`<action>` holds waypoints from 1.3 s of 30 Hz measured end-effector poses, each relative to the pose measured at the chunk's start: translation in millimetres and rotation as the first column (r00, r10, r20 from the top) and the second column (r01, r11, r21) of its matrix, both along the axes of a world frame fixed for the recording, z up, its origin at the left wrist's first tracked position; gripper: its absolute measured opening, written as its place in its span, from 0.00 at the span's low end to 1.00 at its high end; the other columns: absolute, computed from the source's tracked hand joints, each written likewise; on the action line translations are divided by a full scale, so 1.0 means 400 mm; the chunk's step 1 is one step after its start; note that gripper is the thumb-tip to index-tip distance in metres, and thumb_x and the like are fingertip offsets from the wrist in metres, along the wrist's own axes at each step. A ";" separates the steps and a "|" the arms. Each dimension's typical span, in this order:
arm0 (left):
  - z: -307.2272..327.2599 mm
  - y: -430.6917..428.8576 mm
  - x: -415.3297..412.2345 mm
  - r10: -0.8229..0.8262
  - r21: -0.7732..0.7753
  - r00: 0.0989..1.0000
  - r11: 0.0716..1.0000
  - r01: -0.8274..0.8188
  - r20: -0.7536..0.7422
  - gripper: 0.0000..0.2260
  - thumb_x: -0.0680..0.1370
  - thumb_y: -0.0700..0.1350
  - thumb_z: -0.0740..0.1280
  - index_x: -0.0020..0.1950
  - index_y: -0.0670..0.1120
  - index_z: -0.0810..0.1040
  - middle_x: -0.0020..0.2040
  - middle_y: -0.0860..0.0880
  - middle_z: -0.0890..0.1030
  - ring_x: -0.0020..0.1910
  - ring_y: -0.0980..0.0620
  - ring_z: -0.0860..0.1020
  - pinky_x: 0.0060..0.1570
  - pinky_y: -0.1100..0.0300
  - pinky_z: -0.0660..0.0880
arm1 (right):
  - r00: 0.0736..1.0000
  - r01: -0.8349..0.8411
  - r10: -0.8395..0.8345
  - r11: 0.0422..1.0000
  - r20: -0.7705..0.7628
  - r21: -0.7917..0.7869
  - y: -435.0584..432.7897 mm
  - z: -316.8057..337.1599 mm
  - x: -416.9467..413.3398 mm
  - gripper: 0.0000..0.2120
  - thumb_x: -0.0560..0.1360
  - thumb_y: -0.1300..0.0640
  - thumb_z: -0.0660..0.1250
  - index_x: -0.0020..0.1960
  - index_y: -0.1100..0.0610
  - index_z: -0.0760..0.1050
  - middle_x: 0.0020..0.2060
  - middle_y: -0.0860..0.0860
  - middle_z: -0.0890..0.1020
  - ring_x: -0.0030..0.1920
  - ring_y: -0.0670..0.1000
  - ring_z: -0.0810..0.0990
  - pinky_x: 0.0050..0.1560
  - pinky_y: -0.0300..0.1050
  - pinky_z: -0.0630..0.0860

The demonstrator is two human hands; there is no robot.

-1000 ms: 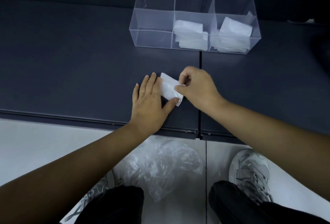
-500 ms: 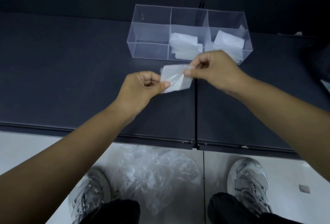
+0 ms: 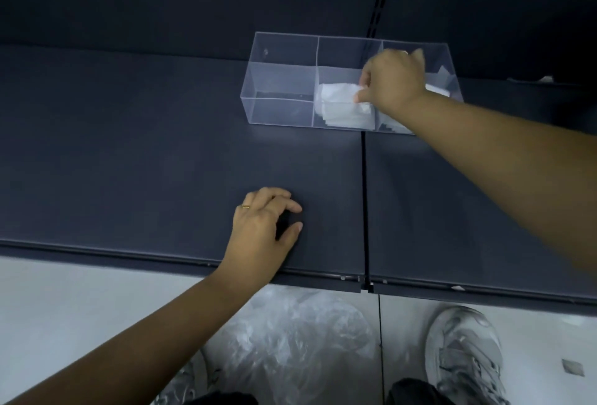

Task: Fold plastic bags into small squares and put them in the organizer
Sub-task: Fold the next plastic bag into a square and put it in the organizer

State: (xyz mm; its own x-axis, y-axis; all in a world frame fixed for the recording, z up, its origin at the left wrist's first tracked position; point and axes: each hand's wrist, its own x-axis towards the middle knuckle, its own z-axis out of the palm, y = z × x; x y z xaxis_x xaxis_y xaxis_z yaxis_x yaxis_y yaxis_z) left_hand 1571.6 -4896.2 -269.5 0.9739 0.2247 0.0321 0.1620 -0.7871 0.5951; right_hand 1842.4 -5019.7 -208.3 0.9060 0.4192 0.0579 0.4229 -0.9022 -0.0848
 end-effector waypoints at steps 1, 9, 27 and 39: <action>-0.003 -0.001 -0.005 -0.010 0.012 1.000 1.000 0.010 -0.010 0.10 0.73 0.42 0.73 0.54 0.46 0.81 0.59 0.51 0.76 0.60 0.49 0.71 0.60 0.59 0.61 | 1.000 -0.014 0.014 1.000 0.023 -0.003 0.001 0.002 -0.001 0.12 0.68 0.50 0.75 0.49 0.54 0.79 0.50 0.54 0.81 0.55 0.58 0.76 0.59 0.50 0.62; -0.022 0.006 -0.049 -0.162 0.228 0.984 0.958 0.176 -0.080 0.21 0.81 0.53 0.59 0.72 0.46 0.68 0.74 0.50 0.65 0.75 0.51 0.60 0.74 0.55 0.51 | 0.924 -0.341 0.355 0.933 -0.139 0.115 -0.004 0.002 -0.073 0.21 0.81 0.43 0.54 0.48 0.59 0.77 0.47 0.54 0.78 0.49 0.57 0.76 0.50 0.51 0.73; -0.038 0.078 -0.113 -0.179 0.498 0.957 0.824 0.272 -0.227 0.31 0.80 0.62 0.45 0.78 0.46 0.56 0.78 0.46 0.57 0.77 0.47 0.54 0.74 0.44 0.52 | 0.459 -0.733 0.569 0.677 -0.682 0.072 -0.219 -0.311 -0.774 0.43 0.76 0.50 0.67 0.78 0.51 0.42 0.78 0.53 0.46 0.67 0.55 0.69 0.63 0.46 0.70; 0.050 0.131 -0.086 -0.041 -0.470 0.966 0.878 -0.087 -0.256 0.27 0.76 0.68 0.47 0.59 0.61 0.80 0.69 0.63 0.70 0.71 0.69 0.60 0.71 0.66 0.49 | 0.599 0.240 0.487 0.647 -0.635 0.723 -0.197 -0.003 -0.575 0.08 0.69 0.45 0.73 0.39 0.49 0.82 0.28 0.44 0.81 0.26 0.39 0.73 0.29 0.30 0.70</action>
